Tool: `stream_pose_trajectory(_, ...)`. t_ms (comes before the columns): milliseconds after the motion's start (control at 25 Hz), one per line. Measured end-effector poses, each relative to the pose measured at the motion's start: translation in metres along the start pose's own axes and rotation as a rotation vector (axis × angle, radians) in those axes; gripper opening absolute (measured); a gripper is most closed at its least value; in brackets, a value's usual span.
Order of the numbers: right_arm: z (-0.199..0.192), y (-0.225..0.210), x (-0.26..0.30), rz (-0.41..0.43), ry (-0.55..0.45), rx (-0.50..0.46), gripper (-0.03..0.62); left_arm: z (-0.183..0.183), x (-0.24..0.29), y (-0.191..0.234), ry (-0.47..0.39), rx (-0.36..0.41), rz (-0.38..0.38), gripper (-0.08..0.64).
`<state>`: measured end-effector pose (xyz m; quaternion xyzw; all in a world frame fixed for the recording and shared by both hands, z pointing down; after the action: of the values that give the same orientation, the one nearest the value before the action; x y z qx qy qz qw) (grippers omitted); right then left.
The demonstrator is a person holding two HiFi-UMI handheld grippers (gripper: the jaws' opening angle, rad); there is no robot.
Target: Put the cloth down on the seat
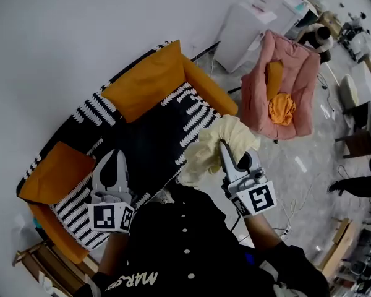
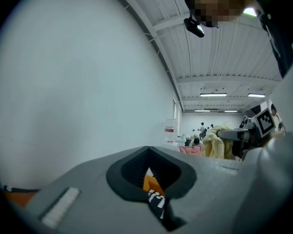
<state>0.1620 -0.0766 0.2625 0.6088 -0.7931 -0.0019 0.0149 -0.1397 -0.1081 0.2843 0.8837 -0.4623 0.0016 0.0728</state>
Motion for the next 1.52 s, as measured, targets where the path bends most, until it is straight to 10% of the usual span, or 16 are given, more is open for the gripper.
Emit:
stream_pose_trajectory(640,-0.02,-0.022,0.071,0.126,0.053,0.016,0.067,-0.003,0.042,0.002,0.06,-0.011,0.064,0.0)
stream_pose_trajectory(1520,-0.165,0.042,0.189,0.454,0.259,0.031,0.067,-0.06,0.023,0.005,0.289,-0.129,0.258,0.0)
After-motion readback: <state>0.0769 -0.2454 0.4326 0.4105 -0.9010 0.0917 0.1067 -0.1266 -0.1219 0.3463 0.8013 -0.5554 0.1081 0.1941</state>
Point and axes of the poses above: the fingertips, and each gripper's own axes: x forward along the fingers, y to its left, z out of its top, the point moved 6 cm from there along -x, backward along the fingers, and after that the axes turned 8 degrees about -z, right-handed, at the moved point
